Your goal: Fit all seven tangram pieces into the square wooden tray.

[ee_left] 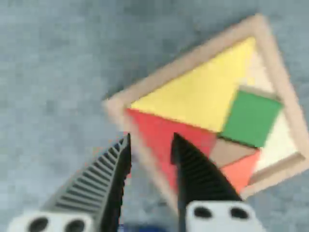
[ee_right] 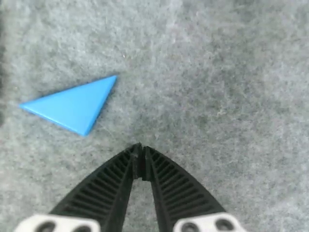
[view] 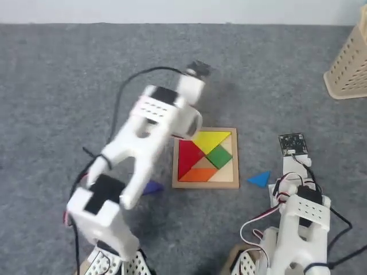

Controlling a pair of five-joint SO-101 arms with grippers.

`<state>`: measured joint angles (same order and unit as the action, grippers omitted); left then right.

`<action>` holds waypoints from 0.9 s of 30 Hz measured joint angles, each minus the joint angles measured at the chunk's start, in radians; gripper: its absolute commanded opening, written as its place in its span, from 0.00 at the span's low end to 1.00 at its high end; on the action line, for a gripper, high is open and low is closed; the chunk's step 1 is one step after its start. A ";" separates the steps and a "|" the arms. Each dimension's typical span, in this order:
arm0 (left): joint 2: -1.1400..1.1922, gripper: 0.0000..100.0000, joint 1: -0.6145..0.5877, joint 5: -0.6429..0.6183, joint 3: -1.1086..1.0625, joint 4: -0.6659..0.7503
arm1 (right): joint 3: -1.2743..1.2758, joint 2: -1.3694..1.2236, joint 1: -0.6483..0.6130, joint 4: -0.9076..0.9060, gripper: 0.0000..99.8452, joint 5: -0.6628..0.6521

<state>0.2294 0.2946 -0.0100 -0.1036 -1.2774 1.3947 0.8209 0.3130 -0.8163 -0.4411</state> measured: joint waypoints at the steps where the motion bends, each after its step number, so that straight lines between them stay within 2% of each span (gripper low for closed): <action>1: -0.026 0.00 -0.029 0.005 -0.017 0.000 | 0.000 0.000 0.000 0.000 0.01 0.000; 7: -0.203 0.01 -0.227 0.051 -0.232 0.035 | 0.000 0.000 0.000 0.000 0.01 0.000; 10: -0.325 0.02 -0.328 0.086 -0.393 0.104 | 0.000 0.000 0.000 0.000 0.01 0.000; 17: -0.563 0.11 -0.532 0.199 -0.753 0.304 | 0.000 0.000 0.000 0.000 0.01 0.000; 22: -0.578 0.10 -0.591 0.265 -0.918 0.489 | 0.000 0.000 0.000 0.000 0.01 0.000; 27: -0.540 0.10 -0.589 0.304 -0.934 0.551 | 0.000 0.000 0.000 0.000 0.05 -0.052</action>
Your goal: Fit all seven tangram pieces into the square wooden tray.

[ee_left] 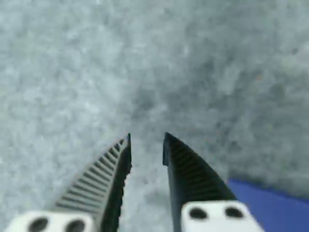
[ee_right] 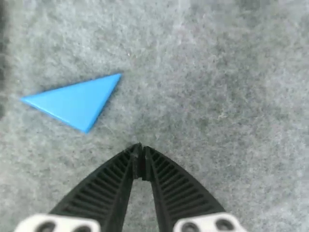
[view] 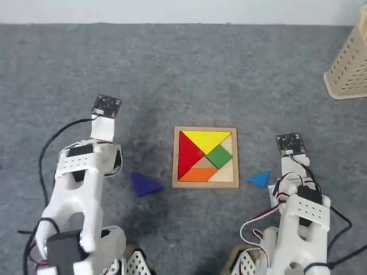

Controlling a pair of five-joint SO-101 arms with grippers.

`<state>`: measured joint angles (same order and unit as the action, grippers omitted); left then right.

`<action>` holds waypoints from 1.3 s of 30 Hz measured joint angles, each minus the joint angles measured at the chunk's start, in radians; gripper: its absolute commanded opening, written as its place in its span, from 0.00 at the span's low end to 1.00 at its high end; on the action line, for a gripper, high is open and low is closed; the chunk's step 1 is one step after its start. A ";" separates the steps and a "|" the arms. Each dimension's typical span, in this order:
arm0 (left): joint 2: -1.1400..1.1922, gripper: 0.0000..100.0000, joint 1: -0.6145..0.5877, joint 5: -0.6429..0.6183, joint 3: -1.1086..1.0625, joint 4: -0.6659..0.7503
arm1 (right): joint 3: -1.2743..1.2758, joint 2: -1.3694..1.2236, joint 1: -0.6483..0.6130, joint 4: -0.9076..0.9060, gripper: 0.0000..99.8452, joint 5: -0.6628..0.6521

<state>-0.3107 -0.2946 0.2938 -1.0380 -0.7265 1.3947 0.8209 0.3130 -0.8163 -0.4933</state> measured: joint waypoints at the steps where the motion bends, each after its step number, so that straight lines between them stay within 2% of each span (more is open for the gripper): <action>1: 0.005 0.10 0.000 0.005 0.000 0.002 | -0.003 0.000 0.000 0.000 0.07 -0.003; 4: 0.005 0.10 0.000 0.006 0.000 0.006 | -0.077 0.000 0.000 -0.038 0.11 -0.009; 7: 0.005 0.10 0.000 0.008 0.000 0.006 | -0.210 -0.012 0.000 -0.150 0.11 -0.011; 12: 0.005 0.10 0.000 0.008 0.000 0.006 | -0.445 -0.149 -0.011 -0.305 0.11 -0.052; 21: 0.005 0.10 0.000 0.009 0.000 0.006 | -0.647 -0.563 -0.201 -0.370 0.22 -0.110; 25: 0.008 0.10 0.000 0.009 0.000 0.006 | -0.677 -0.689 -0.250 -0.370 0.22 -0.293; 34: 0.008 0.10 0.000 0.009 0.000 0.006 | -0.677 -0.747 -0.210 -0.368 0.22 -0.795; 37: 0.008 0.10 0.000 0.009 0.000 0.006 | -0.677 -0.747 -0.203 -0.368 0.22 -0.888; 39: 0.008 0.10 0.000 0.009 0.000 0.006 | -0.677 -0.747 -0.204 -0.367 0.22 -0.898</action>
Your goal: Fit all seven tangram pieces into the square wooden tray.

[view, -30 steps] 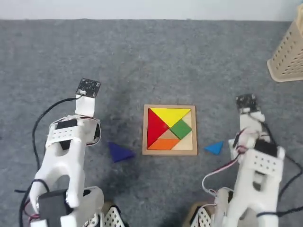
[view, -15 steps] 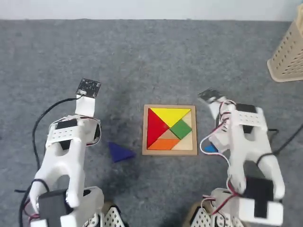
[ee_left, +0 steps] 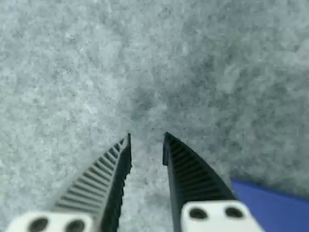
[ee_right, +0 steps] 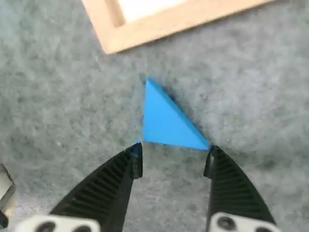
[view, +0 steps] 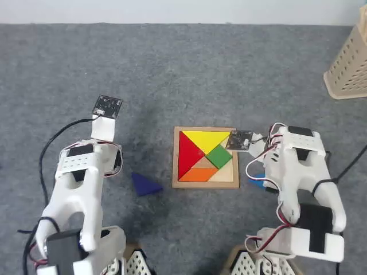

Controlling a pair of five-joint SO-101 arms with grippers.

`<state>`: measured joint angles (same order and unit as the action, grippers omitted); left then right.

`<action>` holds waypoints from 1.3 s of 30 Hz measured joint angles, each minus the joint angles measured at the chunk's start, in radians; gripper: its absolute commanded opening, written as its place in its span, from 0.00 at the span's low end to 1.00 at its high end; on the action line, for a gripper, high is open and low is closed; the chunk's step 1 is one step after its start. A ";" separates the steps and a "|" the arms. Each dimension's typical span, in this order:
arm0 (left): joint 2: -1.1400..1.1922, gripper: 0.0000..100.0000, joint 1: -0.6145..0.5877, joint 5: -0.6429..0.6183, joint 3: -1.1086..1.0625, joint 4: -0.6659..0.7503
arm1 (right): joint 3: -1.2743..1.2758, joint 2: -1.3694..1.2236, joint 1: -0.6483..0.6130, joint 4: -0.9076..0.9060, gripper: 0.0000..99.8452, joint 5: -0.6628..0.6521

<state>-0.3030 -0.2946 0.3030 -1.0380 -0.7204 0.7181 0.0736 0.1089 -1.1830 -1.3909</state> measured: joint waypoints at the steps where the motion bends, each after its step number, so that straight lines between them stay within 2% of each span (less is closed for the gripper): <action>1: 0.000 0.10 0.000 0.000 0.000 0.000 | 0.000 0.000 -0.002 0.012 0.22 0.008; 4: 0.000 0.10 0.000 0.000 0.000 0.000 | 0.000 0.000 -0.044 0.037 0.18 0.126; 8: 0.000 0.11 -0.005 0.000 0.000 0.000 | 0.000 0.017 -0.140 0.048 0.10 0.417; 12: 0.000 0.11 -0.054 -0.009 0.000 0.011 | -0.025 0.123 -0.264 0.048 0.09 0.738; 15: 0.000 0.11 -0.069 -0.021 0.000 0.018 | -0.026 0.212 -0.304 0.046 0.09 0.842; 20: 0.000 0.11 -0.121 -0.052 0.000 0.058 | -0.026 0.292 -0.445 0.000 0.09 0.848; 22: 0.000 0.11 -0.132 -0.078 0.000 0.064 | -0.026 0.296 -0.462 -0.003 0.09 0.848; 26: 0.000 0.11 -0.129 -0.078 0.000 0.069 | -0.026 0.281 -0.373 0.002 0.18 0.827; 29: 0.000 0.11 -0.130 -0.078 0.000 0.069 | 0.008 0.227 -0.290 0.071 0.23 0.729; 34: 0.000 0.11 -0.130 -0.078 0.000 0.069 | 0.080 0.138 -0.230 0.203 0.23 0.606; 39: 0.000 0.11 -0.130 -0.078 0.000 0.069 | 0.097 0.078 -0.227 0.272 0.23 0.565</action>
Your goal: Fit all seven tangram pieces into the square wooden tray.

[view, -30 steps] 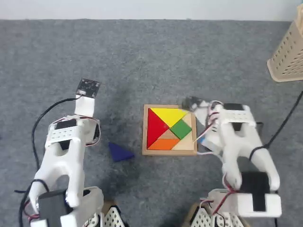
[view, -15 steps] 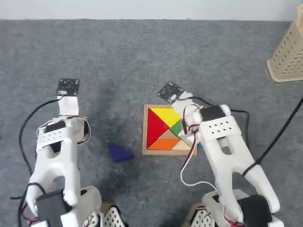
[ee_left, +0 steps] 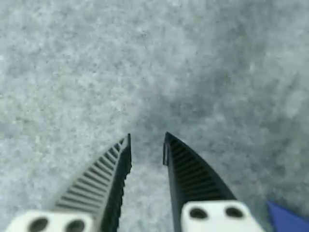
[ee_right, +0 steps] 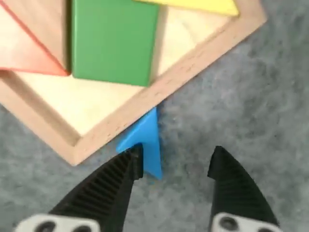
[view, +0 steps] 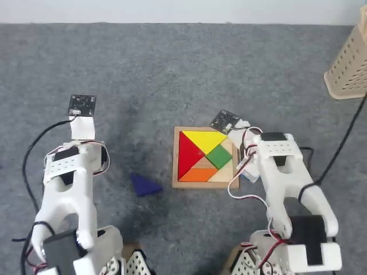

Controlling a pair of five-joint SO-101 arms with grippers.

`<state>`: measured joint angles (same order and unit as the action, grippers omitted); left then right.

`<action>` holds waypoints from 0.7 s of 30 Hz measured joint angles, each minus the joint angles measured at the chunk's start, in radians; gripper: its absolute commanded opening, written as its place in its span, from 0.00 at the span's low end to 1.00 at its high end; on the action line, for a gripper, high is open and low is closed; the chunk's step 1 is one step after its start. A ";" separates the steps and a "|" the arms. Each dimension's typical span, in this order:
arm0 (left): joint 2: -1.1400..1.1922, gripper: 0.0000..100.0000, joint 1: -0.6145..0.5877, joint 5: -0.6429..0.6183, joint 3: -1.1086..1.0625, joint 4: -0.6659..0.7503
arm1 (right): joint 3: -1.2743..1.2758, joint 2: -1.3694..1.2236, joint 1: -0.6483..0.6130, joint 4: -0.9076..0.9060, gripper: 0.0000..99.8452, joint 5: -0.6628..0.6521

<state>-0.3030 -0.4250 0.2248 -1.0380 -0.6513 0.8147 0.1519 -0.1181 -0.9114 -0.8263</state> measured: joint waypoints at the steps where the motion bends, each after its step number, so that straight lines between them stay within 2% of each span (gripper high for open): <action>1: 0.000 0.11 0.000 0.000 0.000 0.000 | -0.002 -0.006 0.000 0.009 0.23 0.000; 7: 0.000 0.11 0.000 0.000 0.000 0.000 | -0.006 -0.031 -0.002 0.043 0.23 0.011; 16: 0.000 0.11 0.000 0.000 0.000 0.000 | -0.063 -0.068 0.072 0.021 0.23 0.292; 21: 0.000 0.11 0.000 0.000 0.000 0.000 | -0.103 -0.058 0.077 -0.095 0.23 0.311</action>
<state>-0.3030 -0.4250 0.2248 -1.0380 -0.6513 0.7119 0.0936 -0.0414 -1.0065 -0.5148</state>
